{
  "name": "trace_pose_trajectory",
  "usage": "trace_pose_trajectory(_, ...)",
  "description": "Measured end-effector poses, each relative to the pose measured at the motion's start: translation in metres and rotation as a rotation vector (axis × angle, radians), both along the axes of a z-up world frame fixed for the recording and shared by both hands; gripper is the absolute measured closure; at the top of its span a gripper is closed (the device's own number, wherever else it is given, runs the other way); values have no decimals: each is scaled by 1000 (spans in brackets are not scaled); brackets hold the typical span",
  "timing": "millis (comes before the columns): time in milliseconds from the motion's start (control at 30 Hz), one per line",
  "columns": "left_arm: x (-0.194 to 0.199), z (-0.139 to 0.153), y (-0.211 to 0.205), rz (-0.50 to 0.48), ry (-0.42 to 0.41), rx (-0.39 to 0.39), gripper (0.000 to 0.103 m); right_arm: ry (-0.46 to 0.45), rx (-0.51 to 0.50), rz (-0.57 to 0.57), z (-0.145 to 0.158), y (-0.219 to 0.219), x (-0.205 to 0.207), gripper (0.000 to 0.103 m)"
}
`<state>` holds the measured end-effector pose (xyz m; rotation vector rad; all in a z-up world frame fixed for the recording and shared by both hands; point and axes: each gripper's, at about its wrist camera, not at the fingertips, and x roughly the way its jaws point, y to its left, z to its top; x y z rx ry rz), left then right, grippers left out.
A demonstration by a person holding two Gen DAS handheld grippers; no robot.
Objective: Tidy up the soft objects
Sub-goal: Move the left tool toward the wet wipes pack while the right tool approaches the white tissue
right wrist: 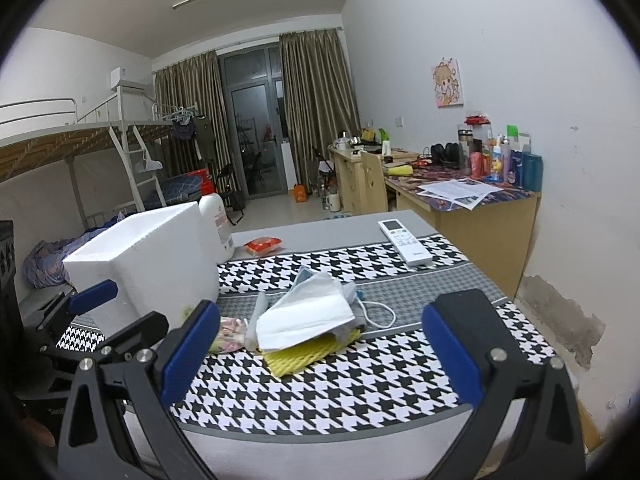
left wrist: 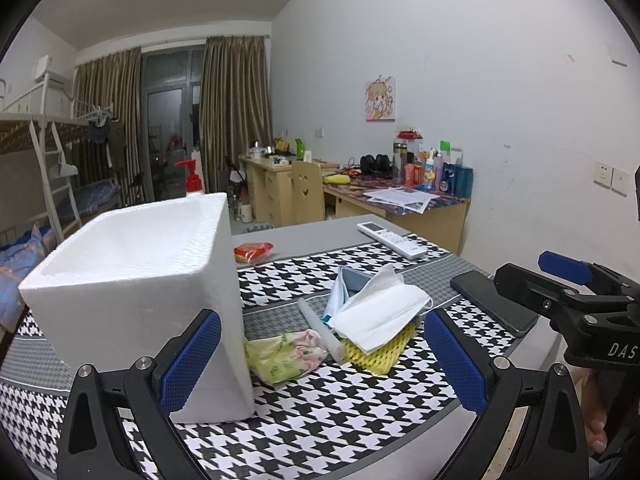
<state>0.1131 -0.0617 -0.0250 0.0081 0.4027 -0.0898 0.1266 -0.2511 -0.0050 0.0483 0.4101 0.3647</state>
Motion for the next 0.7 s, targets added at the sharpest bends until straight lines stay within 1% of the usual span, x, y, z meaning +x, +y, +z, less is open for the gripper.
trace_pose_trajectory(267,19,-8,-7,10,42,1,1,26,-12,5,-6,-5,17,1)
trace_pose_trajectory(433,30,-13,-12,19,72,2,1,49,-22,19,-10,-6,28,4)
trace_pose_trajectory(700,45,-20,-17,63,90,7,1,77,-47,55,-15,-5,42,10)
